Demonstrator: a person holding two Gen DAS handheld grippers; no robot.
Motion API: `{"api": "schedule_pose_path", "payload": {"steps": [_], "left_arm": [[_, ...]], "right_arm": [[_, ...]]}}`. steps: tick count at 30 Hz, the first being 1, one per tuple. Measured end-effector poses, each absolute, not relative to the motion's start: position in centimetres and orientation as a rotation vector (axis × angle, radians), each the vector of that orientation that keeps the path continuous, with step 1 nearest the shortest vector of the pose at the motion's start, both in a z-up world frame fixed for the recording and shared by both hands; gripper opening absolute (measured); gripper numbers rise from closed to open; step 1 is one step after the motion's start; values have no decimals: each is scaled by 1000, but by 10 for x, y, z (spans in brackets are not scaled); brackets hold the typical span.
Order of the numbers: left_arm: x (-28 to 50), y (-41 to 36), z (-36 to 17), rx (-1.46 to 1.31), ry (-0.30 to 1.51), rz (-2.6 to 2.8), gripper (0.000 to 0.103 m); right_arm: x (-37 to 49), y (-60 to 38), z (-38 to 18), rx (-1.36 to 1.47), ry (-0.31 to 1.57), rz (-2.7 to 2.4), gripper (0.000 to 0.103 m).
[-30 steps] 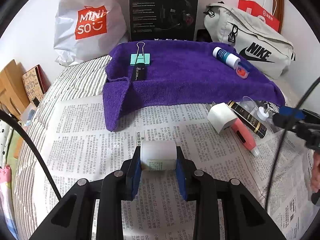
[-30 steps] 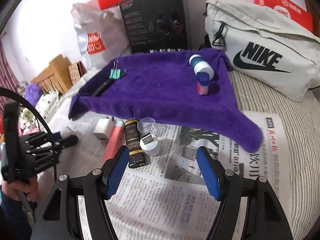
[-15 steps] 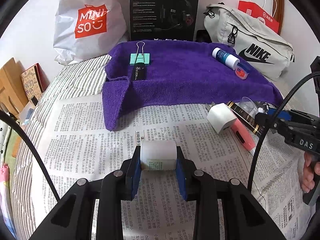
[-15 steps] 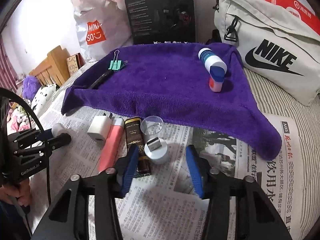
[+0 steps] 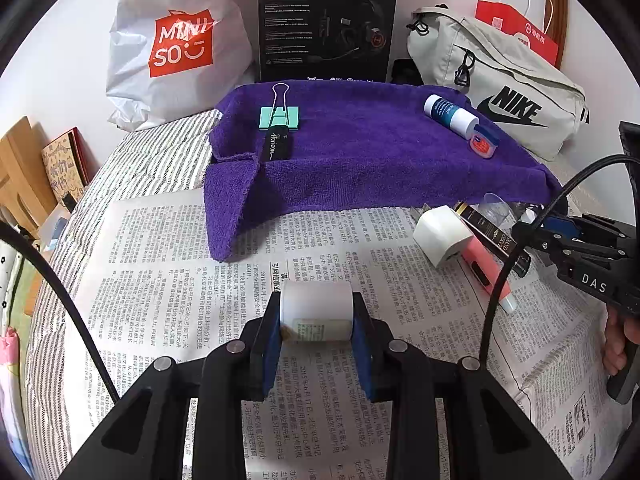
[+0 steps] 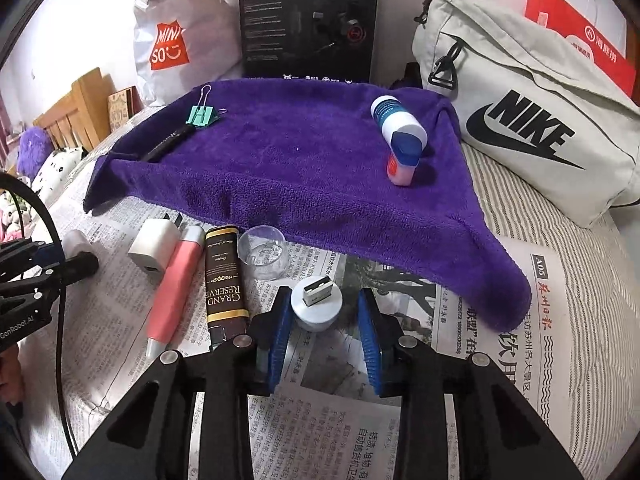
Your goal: Organize rigid objects
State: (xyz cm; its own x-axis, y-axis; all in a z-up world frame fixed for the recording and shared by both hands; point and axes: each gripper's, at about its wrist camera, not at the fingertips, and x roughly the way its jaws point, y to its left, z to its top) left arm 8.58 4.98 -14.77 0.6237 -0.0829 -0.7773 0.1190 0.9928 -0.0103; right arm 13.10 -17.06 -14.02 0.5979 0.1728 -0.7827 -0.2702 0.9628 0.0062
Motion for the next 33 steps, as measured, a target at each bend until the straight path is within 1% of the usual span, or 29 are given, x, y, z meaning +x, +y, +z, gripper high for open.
{"api": "schedule_pose_path", "payload": {"steps": [1,2,3,18,26,33], "left_arm": [[86,50,-148,44,890,-116,30],[86,50,-148,45,890,-116,30],[86,50,-148,45,890,-116,30],[86,49,-148,51,889,-111,30],[86,50,-147,43,887,-116,29],[85,57,-143,10,903,-135,29]], "right_arm": [[132,-173,-140,-108,894,256,31],[132,-174,-140,-101,895,249,25],[132,-176,-139,-90,895,253,24],[124,-170,-141,-147,886,237,23],[125,-176,-141,-114,891,264,24],[114,-185,-129,-123,895,295,24]]}}
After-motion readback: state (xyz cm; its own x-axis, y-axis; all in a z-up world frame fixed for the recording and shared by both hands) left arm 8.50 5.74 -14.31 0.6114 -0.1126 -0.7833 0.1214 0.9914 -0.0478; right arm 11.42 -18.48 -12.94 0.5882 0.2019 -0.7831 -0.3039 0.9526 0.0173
